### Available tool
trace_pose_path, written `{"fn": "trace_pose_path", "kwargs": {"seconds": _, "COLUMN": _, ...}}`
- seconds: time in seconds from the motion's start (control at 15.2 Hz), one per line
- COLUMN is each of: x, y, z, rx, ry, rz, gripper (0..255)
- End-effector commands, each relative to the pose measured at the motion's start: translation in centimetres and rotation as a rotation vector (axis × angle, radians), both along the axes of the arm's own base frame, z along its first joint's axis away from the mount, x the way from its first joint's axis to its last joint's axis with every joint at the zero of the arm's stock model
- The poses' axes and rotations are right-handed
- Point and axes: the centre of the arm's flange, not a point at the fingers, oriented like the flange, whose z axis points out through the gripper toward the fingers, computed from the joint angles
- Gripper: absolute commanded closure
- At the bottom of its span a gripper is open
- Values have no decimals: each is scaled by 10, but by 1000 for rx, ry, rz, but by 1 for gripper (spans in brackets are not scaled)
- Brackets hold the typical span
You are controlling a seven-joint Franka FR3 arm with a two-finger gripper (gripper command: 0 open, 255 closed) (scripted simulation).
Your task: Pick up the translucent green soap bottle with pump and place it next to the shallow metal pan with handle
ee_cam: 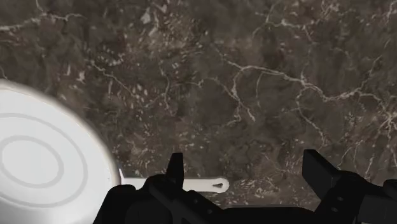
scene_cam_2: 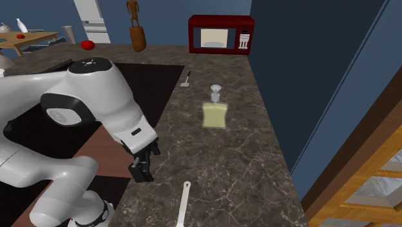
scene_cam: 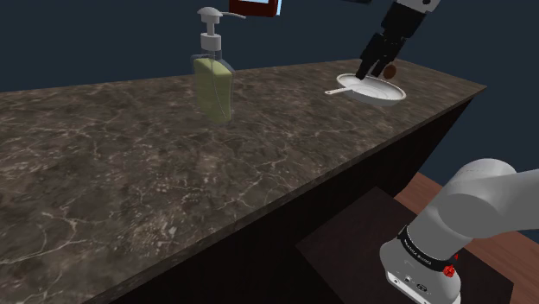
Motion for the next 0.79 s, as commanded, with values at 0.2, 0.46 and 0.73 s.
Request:
{"fn": "trace_pose_path", "kwargs": {"seconds": 0.2, "x": 13, "y": 37, "z": 3, "rx": 1, "ry": -4, "rz": -8, "gripper": 0}}
{"fn": "trace_pose_path", "kwargs": {"seconds": 0.46, "x": 30, "y": 87, "z": 6, "rx": 1, "ry": -8, "rz": -18, "gripper": 0}}
{"fn": "trace_pose_path", "kwargs": {"seconds": 0.73, "x": 47, "y": 137, "z": 10, "rx": 2, "ry": -13, "rz": -29, "gripper": 0}}
